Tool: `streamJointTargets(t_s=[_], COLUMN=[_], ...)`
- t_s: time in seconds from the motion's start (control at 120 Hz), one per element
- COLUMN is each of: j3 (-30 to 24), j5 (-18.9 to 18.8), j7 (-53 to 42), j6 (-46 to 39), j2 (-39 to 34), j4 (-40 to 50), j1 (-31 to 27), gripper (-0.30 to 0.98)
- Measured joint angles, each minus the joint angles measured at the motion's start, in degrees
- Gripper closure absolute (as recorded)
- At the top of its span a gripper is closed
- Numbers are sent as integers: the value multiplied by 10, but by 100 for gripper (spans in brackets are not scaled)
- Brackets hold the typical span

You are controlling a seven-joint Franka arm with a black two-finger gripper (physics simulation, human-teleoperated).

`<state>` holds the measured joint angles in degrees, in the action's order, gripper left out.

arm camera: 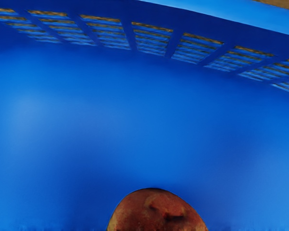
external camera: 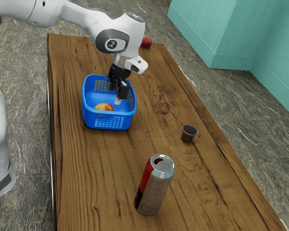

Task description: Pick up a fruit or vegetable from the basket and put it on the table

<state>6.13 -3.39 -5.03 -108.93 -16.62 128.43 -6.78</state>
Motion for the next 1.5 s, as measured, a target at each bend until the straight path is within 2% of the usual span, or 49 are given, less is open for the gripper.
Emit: streamJointTargets(t_s=[0.2,0.542,1.5], j3=[6,16,8], j5=[0,0,-8], j7=[-5,-11,-14], j6=[-24,-55,-71], j2=[-26,-26,-23], j4=[46,83,104], j1=[0,-1,-1], gripper=[0,0,0])
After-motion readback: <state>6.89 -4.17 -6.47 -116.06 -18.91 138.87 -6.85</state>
